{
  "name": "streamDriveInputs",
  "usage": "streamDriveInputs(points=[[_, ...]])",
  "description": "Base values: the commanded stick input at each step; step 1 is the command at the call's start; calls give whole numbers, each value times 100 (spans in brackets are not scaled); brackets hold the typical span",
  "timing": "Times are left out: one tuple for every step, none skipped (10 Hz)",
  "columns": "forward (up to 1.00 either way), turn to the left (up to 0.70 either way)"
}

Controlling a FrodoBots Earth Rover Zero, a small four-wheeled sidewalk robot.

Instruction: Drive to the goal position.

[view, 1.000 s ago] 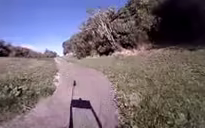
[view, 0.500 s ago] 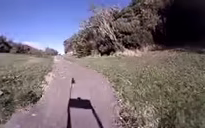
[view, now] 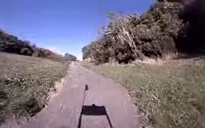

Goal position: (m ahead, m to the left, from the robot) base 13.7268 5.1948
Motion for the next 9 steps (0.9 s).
streamDriveInputs(points=[[100,1],[100,1],[100,1],[100,1],[100,1],[100,1],[100,1],[100,1],[100,1]])
